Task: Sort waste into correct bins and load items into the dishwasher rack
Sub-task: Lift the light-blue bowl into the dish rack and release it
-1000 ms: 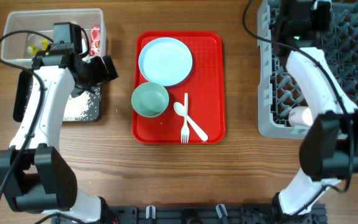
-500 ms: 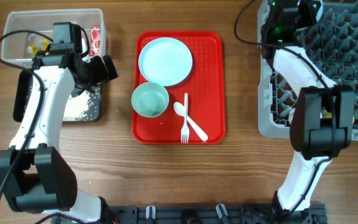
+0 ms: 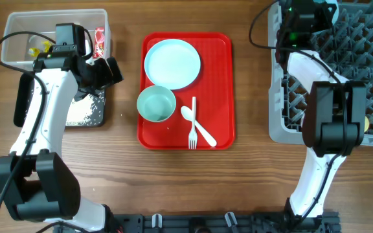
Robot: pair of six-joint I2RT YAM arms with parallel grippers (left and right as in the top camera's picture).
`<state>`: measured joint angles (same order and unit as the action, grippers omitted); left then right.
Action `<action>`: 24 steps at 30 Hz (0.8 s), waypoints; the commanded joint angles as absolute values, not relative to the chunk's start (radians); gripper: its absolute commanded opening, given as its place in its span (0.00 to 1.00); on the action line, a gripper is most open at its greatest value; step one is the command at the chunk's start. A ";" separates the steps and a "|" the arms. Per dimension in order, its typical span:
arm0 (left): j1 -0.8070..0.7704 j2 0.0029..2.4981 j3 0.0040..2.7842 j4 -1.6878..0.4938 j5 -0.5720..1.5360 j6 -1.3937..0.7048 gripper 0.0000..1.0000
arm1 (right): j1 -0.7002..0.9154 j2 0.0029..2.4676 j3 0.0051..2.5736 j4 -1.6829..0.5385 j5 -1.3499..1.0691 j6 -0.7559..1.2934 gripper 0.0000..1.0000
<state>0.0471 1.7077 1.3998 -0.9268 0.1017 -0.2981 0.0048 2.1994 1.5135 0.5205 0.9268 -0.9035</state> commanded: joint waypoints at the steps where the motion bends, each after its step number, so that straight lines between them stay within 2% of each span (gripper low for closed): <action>1: 0.050 1.715 1.406 -0.925 0.092 -0.296 1.00 | 0.000 2.230 1.524 0.519 0.878 -0.883 0.04; 24: 0.050 1.715 1.406 -0.925 0.092 -0.296 1.00 | 0.074 2.235 1.524 0.397 0.840 -0.705 0.06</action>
<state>0.0471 1.7077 1.3998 -0.9268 0.1017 -0.2981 0.0483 2.1994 1.5288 0.4377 0.8719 -0.7700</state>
